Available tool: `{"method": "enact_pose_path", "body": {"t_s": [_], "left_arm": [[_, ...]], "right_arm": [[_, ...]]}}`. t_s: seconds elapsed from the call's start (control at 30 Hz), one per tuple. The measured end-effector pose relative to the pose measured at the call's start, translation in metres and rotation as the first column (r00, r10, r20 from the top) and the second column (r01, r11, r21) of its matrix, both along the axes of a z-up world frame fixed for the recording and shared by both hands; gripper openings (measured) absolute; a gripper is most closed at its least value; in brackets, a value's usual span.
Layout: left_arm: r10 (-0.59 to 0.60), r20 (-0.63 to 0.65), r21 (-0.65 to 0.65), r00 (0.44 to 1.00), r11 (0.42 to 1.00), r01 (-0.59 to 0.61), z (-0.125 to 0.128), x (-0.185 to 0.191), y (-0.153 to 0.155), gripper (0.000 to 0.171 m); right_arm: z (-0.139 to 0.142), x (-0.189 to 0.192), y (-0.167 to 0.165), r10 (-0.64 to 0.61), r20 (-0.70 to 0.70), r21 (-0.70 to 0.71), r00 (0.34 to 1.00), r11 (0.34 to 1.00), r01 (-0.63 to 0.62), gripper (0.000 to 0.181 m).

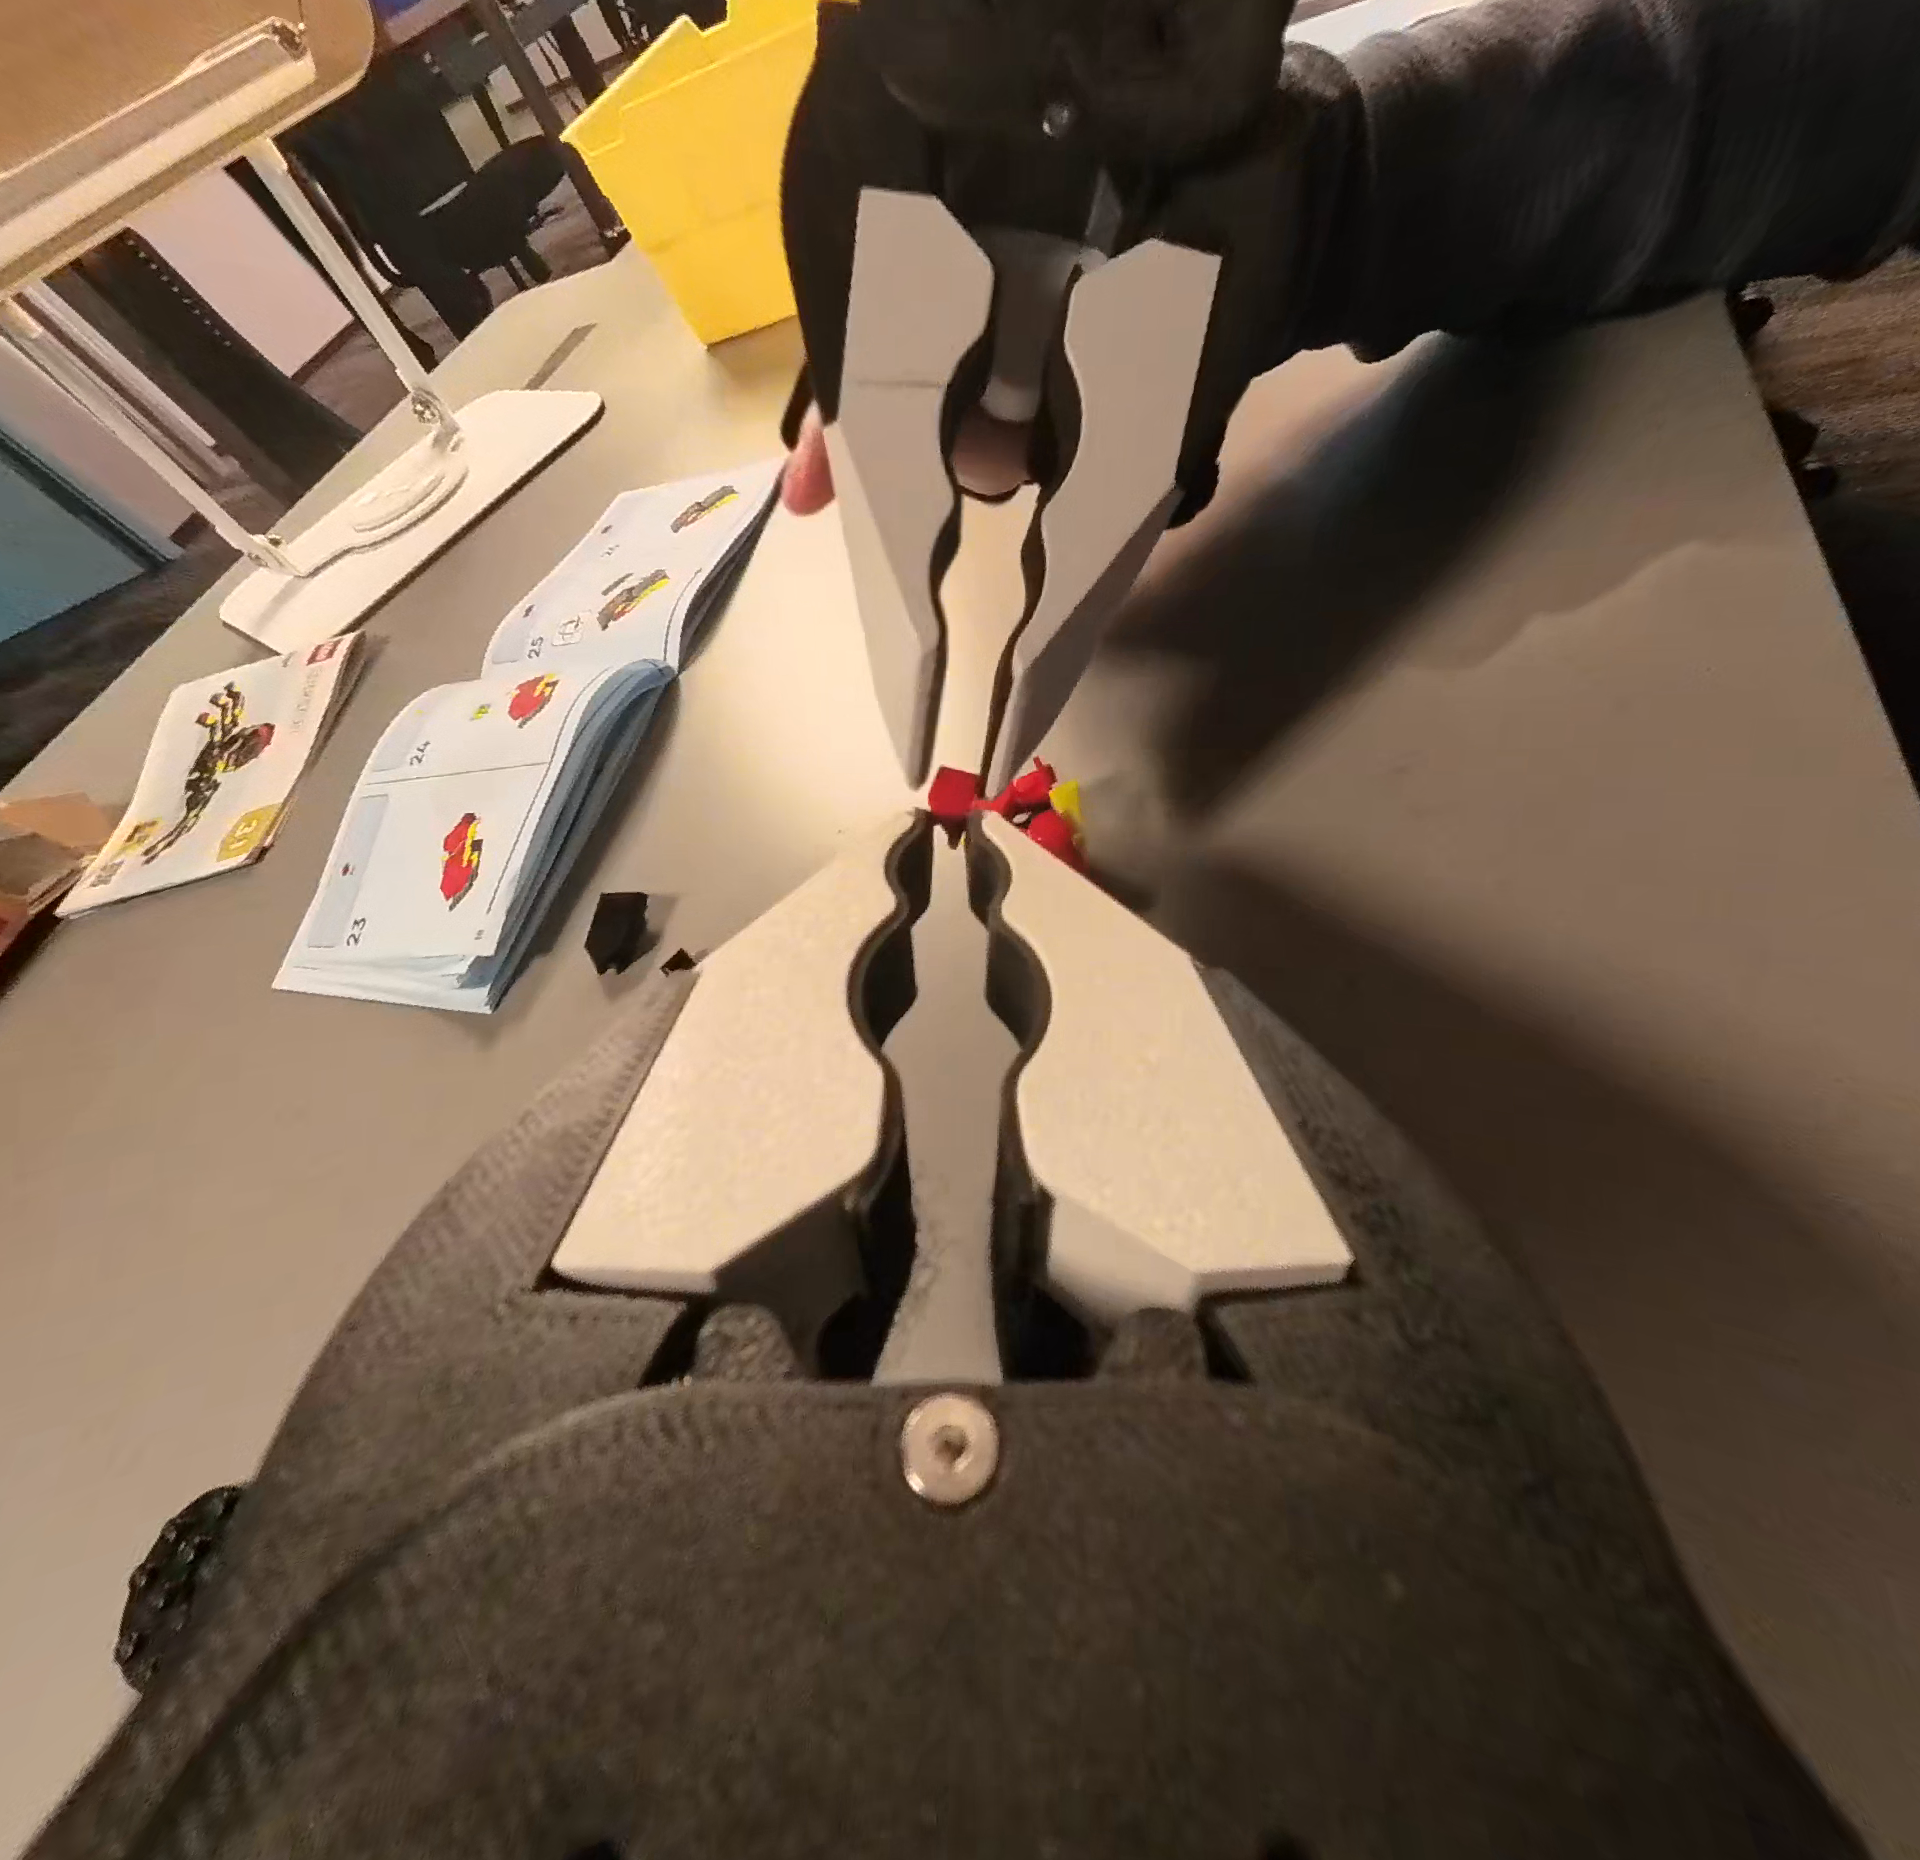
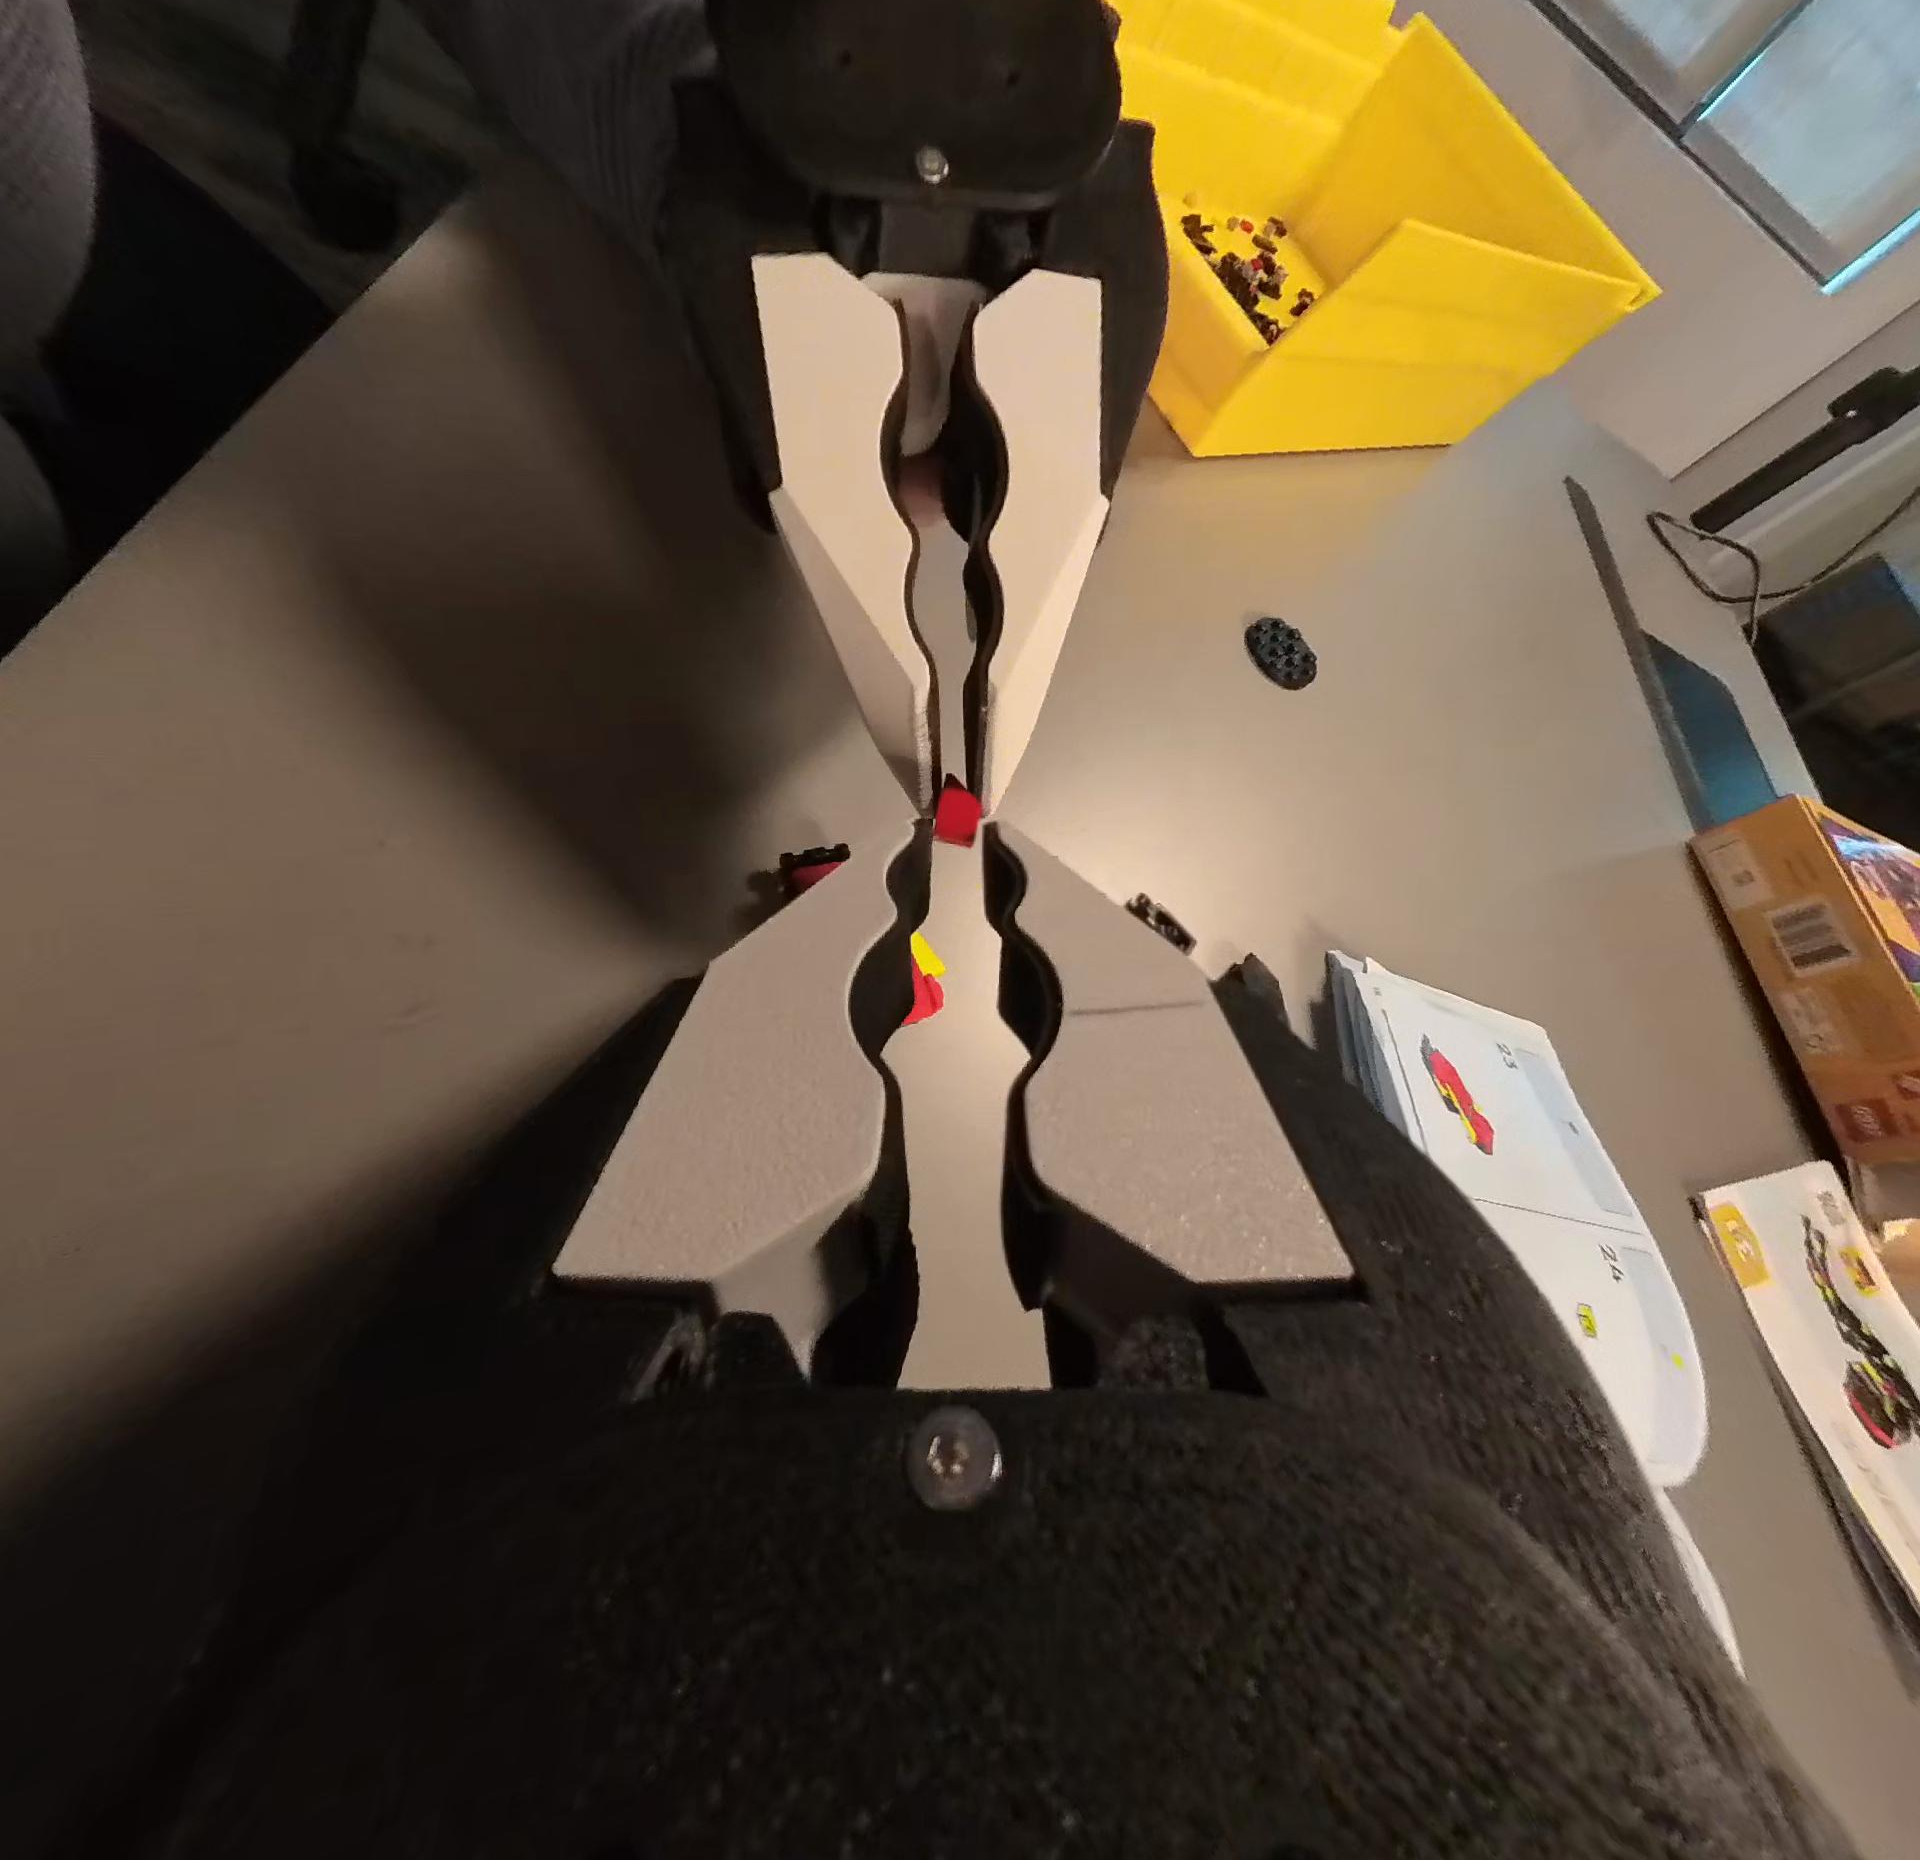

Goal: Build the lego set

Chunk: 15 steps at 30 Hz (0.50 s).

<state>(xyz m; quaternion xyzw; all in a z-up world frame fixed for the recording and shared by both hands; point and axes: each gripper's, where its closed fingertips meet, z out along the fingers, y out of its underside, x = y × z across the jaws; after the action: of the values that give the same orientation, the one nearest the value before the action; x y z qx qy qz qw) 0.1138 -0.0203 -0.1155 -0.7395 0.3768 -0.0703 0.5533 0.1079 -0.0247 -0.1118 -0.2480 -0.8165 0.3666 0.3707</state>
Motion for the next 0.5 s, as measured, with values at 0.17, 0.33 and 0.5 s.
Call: {"method": "enact_pose_path", "body": {"t_s": [0.17, 0.33, 0.5], "left_arm": [[-0.007, 0.014, -0.006, 1.000, 1.000, 0.007, 0.0008, 0.0008, -0.0007, 0.005], [-0.004, 0.001, -0.010, 1.000, 1.000, 0.004, -0.0010, 0.0012, -0.0007, 0.005], [-0.002, 0.007, -0.011, 1.000, 1.000, 0.002, -0.0006, 0.0007, -0.0005, 0.005]], "right_arm": [[-0.0013, 0.0004, -0.0008, 0.004, 0.006, 0.002, 1.000, 1.000, -0.004, 0.006], [0.0039, 0.0007, -0.0020, 0.007, -0.003, -0.027, 1.000, 1.000, -0.007, 0.009], [0.0037, 0.0012, -0.0036, 0.013, -0.005, -0.015, 1.000, 1.000, -0.013, 0.004]]}}
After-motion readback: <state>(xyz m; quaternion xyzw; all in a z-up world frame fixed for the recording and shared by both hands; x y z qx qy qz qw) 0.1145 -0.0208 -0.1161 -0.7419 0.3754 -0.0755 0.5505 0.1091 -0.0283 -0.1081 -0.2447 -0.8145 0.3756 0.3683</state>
